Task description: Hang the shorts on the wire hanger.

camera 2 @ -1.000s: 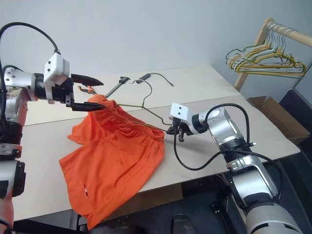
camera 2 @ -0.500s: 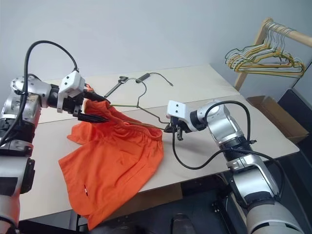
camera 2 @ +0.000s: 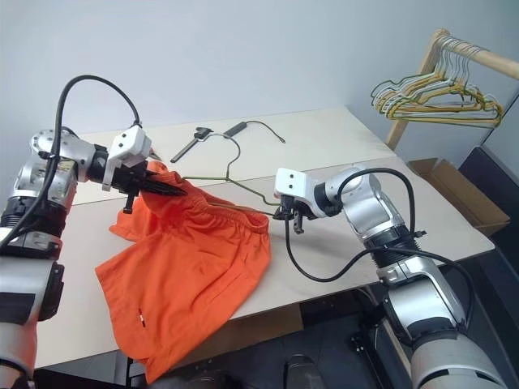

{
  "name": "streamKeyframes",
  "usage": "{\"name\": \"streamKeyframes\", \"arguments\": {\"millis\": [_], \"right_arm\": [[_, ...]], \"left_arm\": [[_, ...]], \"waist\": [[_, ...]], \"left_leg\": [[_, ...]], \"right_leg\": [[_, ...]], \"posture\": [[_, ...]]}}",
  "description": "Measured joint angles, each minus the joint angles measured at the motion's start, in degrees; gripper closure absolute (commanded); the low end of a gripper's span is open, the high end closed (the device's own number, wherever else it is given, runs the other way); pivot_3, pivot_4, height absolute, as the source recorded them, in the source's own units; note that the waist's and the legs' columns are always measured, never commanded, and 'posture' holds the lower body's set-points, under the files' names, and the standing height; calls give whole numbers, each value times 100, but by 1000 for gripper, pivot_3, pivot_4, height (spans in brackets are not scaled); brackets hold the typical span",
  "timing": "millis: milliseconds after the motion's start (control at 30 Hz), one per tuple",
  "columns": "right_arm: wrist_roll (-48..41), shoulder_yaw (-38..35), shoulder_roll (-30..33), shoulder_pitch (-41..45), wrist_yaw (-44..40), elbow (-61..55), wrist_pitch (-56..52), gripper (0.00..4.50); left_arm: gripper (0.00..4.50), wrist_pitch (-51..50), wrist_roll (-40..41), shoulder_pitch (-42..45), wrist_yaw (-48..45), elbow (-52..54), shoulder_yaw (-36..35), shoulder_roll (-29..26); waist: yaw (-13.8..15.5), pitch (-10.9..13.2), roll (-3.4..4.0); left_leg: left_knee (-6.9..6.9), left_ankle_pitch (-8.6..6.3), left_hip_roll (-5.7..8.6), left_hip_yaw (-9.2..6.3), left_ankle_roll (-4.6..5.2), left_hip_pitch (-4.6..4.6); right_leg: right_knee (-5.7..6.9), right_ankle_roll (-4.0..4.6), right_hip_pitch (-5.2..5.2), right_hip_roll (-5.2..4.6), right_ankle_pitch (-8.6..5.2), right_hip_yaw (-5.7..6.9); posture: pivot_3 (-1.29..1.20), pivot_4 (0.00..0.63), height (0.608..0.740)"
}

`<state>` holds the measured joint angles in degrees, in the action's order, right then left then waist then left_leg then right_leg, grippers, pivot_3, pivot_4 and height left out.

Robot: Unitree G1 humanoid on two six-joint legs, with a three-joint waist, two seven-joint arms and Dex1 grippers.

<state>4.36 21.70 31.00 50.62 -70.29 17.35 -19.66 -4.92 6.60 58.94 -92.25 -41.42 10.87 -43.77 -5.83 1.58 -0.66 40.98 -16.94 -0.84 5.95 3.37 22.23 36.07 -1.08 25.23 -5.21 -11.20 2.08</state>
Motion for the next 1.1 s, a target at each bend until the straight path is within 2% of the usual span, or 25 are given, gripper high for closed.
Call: {"name": "streamKeyframes", "arguments": {"millis": [67,200,300,500,600,733,833,933,1100], "right_arm": [[3,-1,0,-33,60,-3,155,4500],[46,-1,1,-142,194,-47,559,3372],[43,-53,1,-211,331,-120,589,2337],[-351,-787,219,-594,661,-479,77,275],[-853,-1439,408,-1107,720,-962,-444,275],[-1478,-1866,449,-1695,810,-1636,-1186,275],[-1726,-1868,290,-1990,979,-1913,-1777,275],[-1928,-1718,-137,-2069,1254,-1976,-2387,275],[-1934,-1295,-878,-2232,1702,-1900,-2467,275]], "left_arm": [[4487,98,-68,0,15,0,0,-6],[4500,157,-112,-1,60,0,-14,-15],[4500,157,-106,-2,232,0,-120,-15],[4500,154,-73,-45,403,10,-312,-42],[4500,161,-73,-142,412,14,-329,-94],[4500,160,-73,-168,468,22,-353,-124],[4500,157,-72,-168,507,34,-369,-126],[4500,147,-71,-168,524,40,-412,-135],[4500,131,-64,-185,546,79,-478,-164]], "waist": [[-1,0,0],[-3,0,0],[-5,0,0],[21,0,0],[27,0,-1],[14,-1,-1],[1,-1,-2],[-2,-1,-2],[18,-1,-2]], "left_leg": [[0,0,0,0,0,0],[0,1,0,1,-1,0],[1,1,0,0,-2,0],[1,1,1,0,-1,3],[1,0,0,0,-1,5],[2,-4,0,2,6,0],[1,-19,-3,2,32,-7],[2,-16,-4,1,27,-16],[4,-14,0,0,25,-15]], "right_leg": [[-1,0,0,0,0,0],[0,0,0,0,0,0],[0,0,0,-1,0,0],[0,-2,-2,-4,1,0],[-1,-4,-3,-4,2,2],[-9,-5,-4,-3,3,-2],[-3,-4,-4,-1,3,-5],[11,-2,-4,2,4,-9],[12,-2,-5,0,4,-12]], "posture": [[-120,0,740],[-121,0,740],[-120,0,740],[-124,0,740],[-120,0,740],[-116,0,740],[-110,0,740],[-106,0,740],[-100,0,740]]}}
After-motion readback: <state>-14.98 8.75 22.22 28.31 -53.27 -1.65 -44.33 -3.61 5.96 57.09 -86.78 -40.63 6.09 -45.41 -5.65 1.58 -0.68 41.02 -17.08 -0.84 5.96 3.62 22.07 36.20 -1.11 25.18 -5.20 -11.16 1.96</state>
